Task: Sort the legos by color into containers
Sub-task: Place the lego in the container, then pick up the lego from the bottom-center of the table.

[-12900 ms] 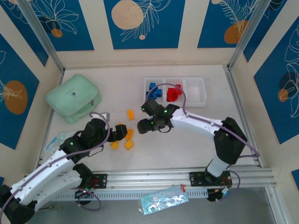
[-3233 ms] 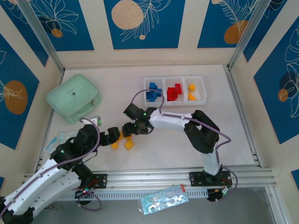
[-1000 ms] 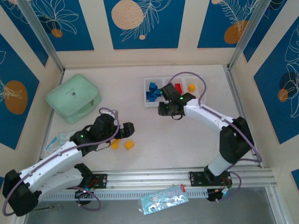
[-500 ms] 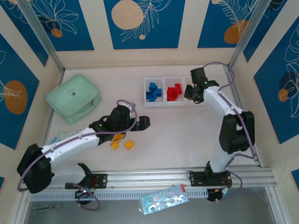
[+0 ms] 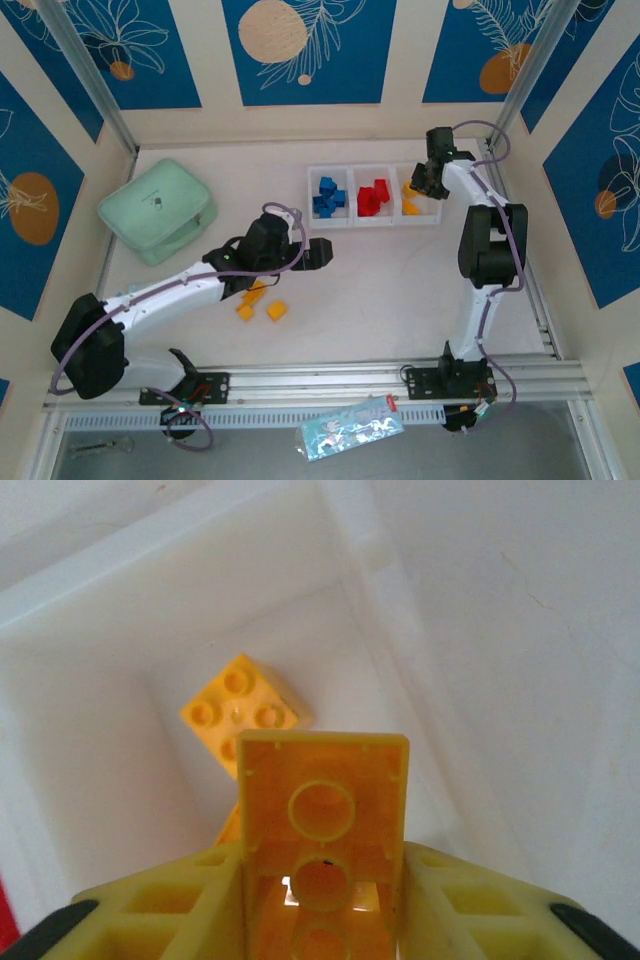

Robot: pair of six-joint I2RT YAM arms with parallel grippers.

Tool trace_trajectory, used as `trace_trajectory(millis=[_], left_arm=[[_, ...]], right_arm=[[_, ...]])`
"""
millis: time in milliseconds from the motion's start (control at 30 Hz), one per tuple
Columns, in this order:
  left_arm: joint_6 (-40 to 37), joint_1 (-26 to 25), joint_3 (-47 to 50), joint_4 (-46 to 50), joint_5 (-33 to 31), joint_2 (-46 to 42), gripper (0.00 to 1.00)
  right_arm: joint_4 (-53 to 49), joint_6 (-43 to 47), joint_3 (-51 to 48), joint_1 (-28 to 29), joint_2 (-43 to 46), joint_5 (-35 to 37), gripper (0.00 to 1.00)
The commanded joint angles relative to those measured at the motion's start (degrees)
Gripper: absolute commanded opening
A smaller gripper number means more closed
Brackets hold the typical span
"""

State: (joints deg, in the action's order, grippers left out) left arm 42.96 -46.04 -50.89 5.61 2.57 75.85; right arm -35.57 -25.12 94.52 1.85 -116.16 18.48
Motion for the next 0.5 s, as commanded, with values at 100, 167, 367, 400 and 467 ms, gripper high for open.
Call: trace_trajectory(millis=[100,167,367,400,467], left_arm=[[-1.5,-0.4,-2.0,0.7,-0.1,-0.9,0.99],[-1.6,-0.4,-1.6,0.7,-0.7,-1.6,0.99],[-2.3,-0.3,-0.7,2.5,-2.2,-4.2,0.99],[-2.4,-0.2,-0.4,3.2,-2.6,-5.0,0.99],[-2.6,-0.1,0.3,4.4,-3.2,-6.3,0.99]], right_arm=[[-1.6,0.7,1.8,0.6,1.6,-0.4,0.53],[-1.3,0.7,0.9,1.4,3.4,-0.8,0.55],[-0.1,-0.7,-6.1,5.8,11.9,-2.1,0.55],[-0.1,-1.3,-7.8,6.8,13.4,-2.0,0.56],[0.4,-2.0,-11.1,8.6,16.4,-3.2,0.56]])
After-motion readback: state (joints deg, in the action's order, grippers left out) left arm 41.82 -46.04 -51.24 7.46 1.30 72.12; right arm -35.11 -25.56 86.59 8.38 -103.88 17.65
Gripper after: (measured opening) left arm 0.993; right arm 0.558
